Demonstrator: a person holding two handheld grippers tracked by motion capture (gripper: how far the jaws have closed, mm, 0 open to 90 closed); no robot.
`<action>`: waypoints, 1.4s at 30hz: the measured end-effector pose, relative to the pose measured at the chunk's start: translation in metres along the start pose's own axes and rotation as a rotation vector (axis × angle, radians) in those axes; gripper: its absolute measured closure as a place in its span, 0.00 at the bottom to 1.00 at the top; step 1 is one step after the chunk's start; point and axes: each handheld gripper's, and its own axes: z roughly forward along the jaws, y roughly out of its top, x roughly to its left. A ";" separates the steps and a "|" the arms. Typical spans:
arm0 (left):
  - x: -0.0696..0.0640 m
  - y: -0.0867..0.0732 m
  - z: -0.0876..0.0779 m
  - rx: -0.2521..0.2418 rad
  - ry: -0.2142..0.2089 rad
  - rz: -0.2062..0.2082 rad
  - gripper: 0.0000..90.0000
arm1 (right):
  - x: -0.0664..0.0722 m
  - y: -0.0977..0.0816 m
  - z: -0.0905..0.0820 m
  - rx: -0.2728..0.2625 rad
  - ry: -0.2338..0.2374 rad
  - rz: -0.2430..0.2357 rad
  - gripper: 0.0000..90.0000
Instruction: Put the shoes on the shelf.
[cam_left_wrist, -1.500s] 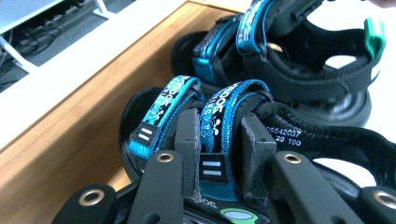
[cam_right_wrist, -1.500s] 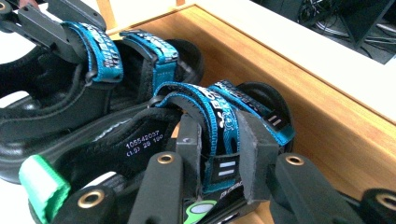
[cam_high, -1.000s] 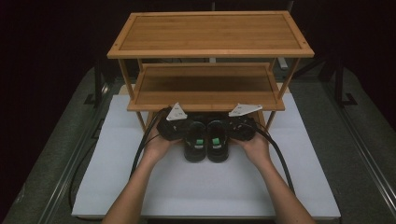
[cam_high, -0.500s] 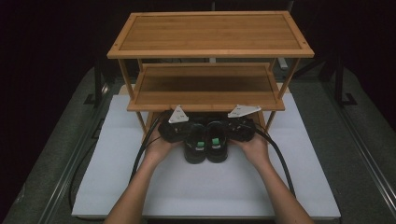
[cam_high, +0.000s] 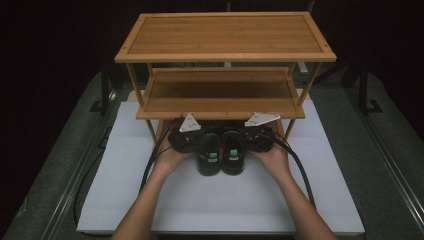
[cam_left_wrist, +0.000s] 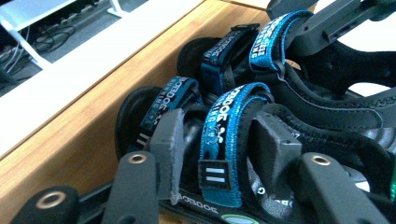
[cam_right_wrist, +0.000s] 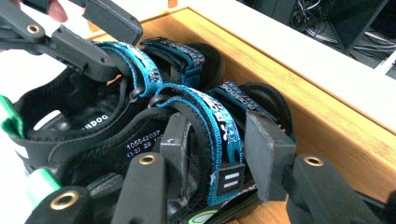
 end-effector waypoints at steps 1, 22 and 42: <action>0.000 0.000 0.000 0.000 0.003 -0.001 0.59 | 0.000 0.000 -0.001 -0.001 -0.003 0.001 0.64; -0.014 -0.003 -0.037 -0.031 -0.002 -0.030 0.42 | 0.003 -0.008 -0.041 -0.026 0.058 0.036 0.61; -0.039 -0.053 -0.036 0.059 -0.052 -0.078 0.39 | 0.020 -0.056 -0.037 0.098 0.102 0.066 0.50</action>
